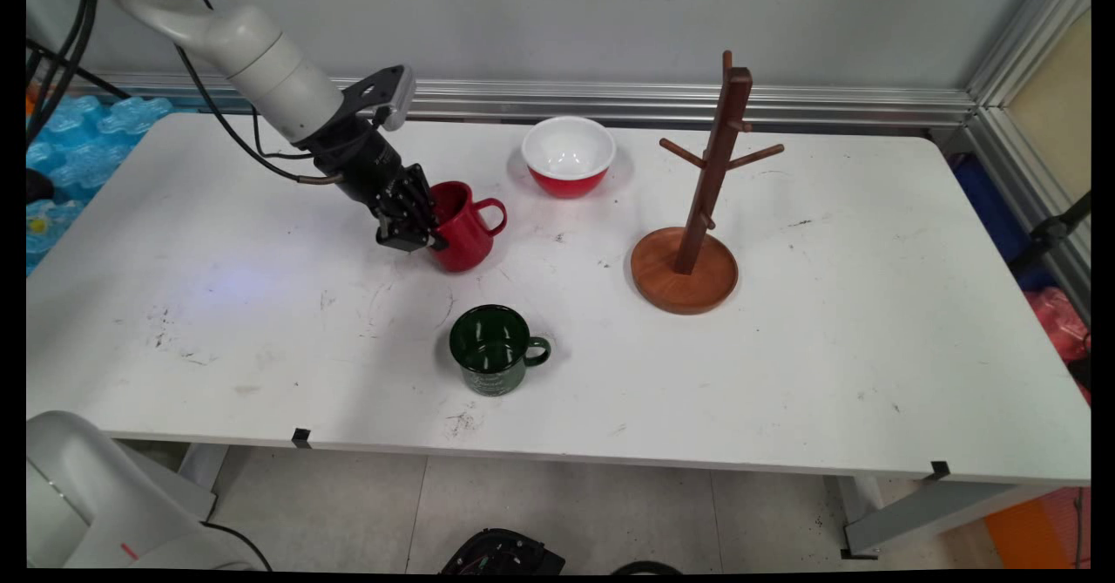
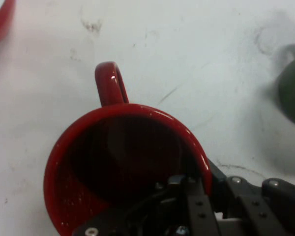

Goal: Place the picked object on the table

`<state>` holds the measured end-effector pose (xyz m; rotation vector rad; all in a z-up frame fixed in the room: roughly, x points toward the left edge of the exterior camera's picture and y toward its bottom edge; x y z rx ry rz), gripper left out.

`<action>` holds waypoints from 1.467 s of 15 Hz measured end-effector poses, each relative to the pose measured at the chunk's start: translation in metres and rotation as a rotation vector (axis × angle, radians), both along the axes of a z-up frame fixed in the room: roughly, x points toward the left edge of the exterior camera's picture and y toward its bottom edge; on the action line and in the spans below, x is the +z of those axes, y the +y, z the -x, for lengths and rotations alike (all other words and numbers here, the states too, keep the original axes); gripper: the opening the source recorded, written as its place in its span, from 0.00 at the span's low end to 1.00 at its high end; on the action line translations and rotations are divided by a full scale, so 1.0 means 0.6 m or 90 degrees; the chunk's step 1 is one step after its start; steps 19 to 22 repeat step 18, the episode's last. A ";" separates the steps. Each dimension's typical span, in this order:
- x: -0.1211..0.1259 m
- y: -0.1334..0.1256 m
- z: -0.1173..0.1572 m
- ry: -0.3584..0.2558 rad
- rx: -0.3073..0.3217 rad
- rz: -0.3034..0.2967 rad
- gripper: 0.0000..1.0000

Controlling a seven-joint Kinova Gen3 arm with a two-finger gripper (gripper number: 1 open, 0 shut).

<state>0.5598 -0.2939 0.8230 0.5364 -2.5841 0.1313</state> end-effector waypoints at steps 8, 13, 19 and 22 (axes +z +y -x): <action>-0.009 -0.009 -0.006 -0.020 -0.013 0.006 0.00; -0.011 -0.012 -0.007 -0.025 -0.019 0.008 1.00; -0.012 -0.012 -0.008 -0.030 -0.022 0.009 1.00; -0.012 -0.012 -0.008 -0.030 -0.022 0.009 1.00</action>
